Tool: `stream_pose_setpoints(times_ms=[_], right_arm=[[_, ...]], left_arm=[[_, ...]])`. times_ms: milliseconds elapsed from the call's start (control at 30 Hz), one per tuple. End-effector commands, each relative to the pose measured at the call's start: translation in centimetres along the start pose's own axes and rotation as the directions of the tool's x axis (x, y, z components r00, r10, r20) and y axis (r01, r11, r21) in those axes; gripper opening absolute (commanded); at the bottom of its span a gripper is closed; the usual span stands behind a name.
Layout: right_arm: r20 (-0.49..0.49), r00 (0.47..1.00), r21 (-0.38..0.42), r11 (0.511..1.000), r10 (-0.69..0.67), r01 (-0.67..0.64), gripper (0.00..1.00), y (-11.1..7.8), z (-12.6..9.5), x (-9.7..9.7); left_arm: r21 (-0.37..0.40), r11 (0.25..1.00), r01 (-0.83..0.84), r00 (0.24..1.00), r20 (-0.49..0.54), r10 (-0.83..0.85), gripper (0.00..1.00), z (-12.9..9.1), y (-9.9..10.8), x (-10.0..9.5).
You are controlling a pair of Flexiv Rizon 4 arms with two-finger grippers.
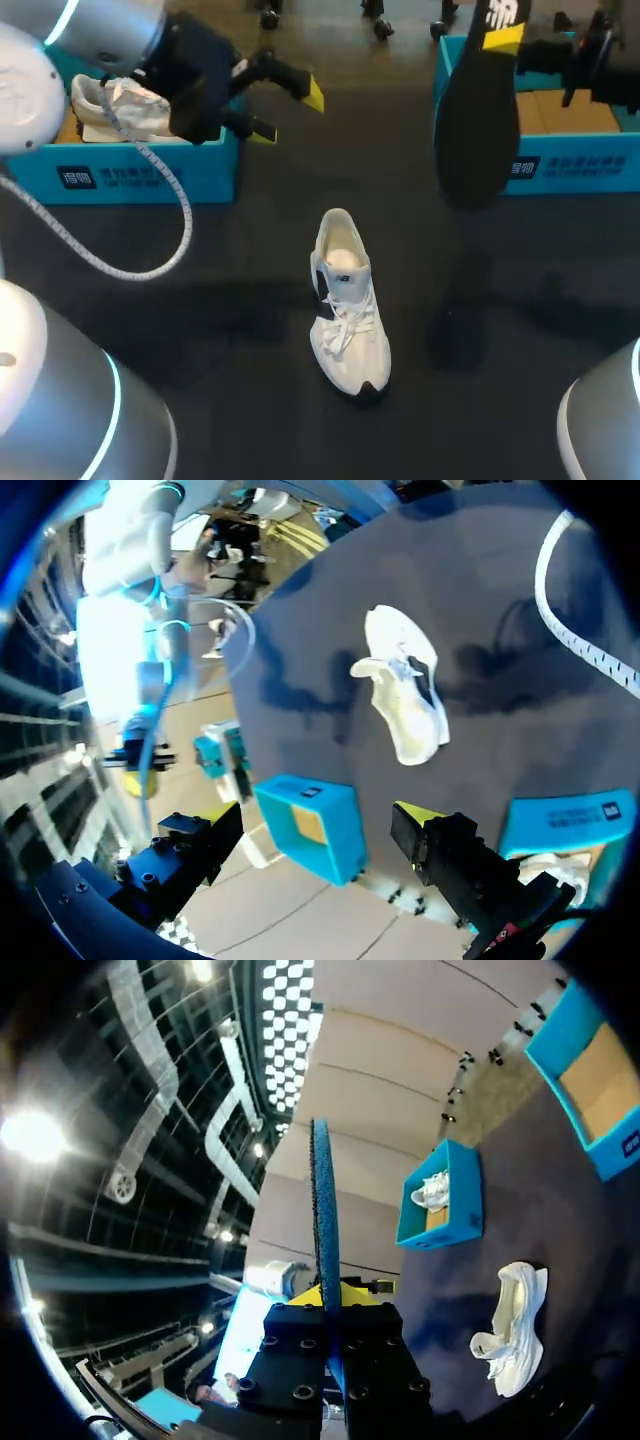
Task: Take the shoe out of the shoebox, open the shoe tongue, remove and reinsert the insole, then place the shoe into the shoebox
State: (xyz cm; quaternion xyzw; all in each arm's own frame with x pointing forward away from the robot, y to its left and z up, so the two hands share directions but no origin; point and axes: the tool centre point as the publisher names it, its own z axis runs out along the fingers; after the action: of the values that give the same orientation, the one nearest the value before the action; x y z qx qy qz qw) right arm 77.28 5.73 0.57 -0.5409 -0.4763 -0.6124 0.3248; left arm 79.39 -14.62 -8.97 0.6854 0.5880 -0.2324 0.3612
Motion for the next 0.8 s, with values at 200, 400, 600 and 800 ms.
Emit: stream_pose_setpoints(times_ms=[200,400,600,800], right_arm=[[-0.018,0.995,0.085,0.991,0.103,-0.101,0.00,1.5,4.9,-1.6],[0.042,0.985,0.107,0.980,0.166,-0.170,0.00,1.6,6.2,-3.1],[0.042,0.985,0.107,0.980,0.166,-0.170,0.00,1.6,6.2,-3.1],[0.042,0.985,0.107,0.980,0.166,-0.170,0.00,1.6,6.2,-3.1]], left_arm=[[-0.012,1.000,0.028,0.952,0.305,-0.023,1.00,-0.9,-0.1,1.3],[-0.012,1.000,0.028,0.952,0.305,-0.023,1.00,-0.9,-0.1,1.3],[-0.012,1.000,0.028,0.952,0.305,-0.023,1.00,-0.9,-0.1,1.3],[-0.027,0.999,0.042,0.936,0.350,-0.029,1.00,-0.7,-0.5,1.3]])
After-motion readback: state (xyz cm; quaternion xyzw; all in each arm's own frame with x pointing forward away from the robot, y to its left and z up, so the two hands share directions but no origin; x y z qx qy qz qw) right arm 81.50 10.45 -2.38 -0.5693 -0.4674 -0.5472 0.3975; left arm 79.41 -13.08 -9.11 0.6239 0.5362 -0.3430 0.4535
